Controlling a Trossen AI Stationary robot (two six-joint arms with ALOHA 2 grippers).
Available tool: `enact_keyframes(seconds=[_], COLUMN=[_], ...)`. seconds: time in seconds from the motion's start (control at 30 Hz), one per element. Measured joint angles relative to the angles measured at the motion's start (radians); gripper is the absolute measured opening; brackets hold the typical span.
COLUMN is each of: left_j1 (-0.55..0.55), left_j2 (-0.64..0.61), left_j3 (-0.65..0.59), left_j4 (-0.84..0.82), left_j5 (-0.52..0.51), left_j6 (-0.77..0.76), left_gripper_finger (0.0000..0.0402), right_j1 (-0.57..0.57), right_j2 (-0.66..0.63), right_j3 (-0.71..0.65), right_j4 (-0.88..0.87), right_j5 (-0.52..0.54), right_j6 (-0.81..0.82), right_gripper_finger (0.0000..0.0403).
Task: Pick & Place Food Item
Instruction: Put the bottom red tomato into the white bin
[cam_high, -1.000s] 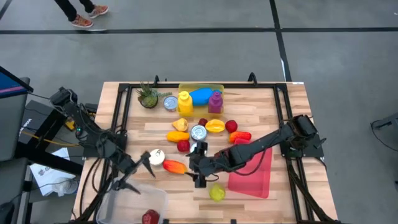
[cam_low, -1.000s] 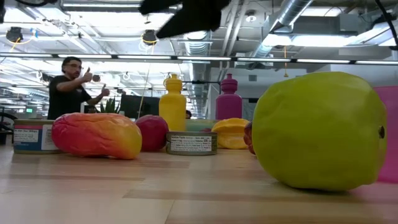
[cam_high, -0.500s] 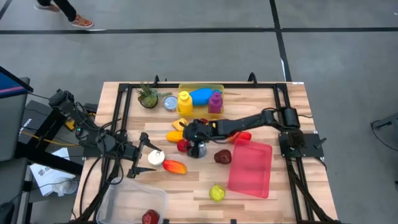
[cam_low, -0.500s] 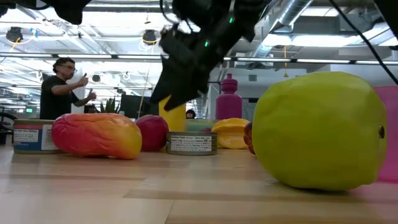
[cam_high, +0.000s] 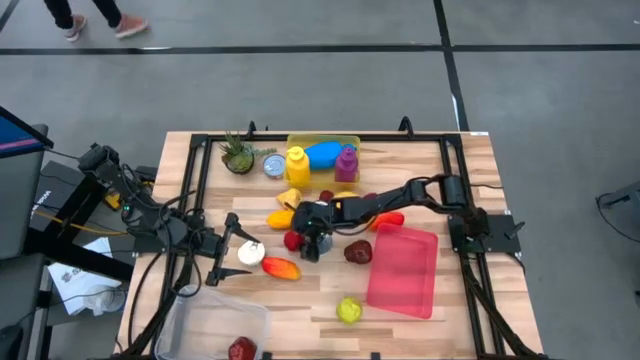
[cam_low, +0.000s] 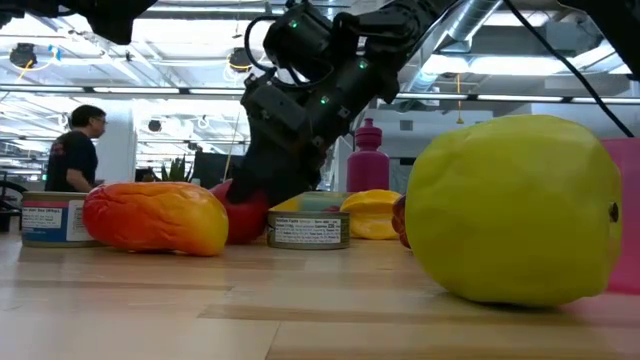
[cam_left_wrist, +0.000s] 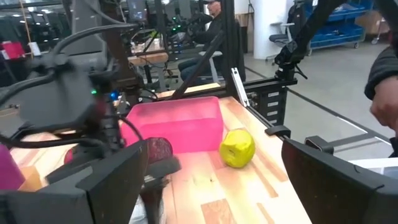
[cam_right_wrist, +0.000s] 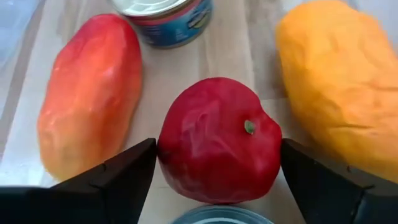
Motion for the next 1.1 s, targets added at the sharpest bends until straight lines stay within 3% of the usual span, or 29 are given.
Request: enact_keyframes(seconds=[0.17, 0.4, 0.63, 0.87, 1.1], left_j1=[0.0, 0.0, -0.012, -0.021, -0.022], left_j2=[0.0, 0.0, -0.003, -0.039, -0.067], left_j3=[0.0, 0.0, 0.0, 0.0, 0.0], left_j4=[-0.003, -0.011, -0.028, -0.035, -0.075], left_j5=[-0.003, -0.002, -0.002, -0.002, 0.002], left_j6=[-0.004, -0.007, -0.023, -0.023, -0.03], left_gripper_finger=[0.036, 0.036, 0.036, 0.036, 0.036], right_j1=[0.018, 0.053, 0.108, 0.187, 0.257], right_j2=[-0.006, -0.012, -0.04, -0.138, -0.175], right_j3=[0.0, 0.0, 0.045, 0.12, 0.143], right_j4=[-0.003, 0.04, 0.05, -0.053, 0.084], right_j5=[0.085, 0.106, 0.121, 0.256, 0.208], right_j6=[0.008, 0.05, 0.049, -0.029, -0.083], right_gripper_finger=[0.0302, 0.0189, 0.0186, 0.019, 0.0187])
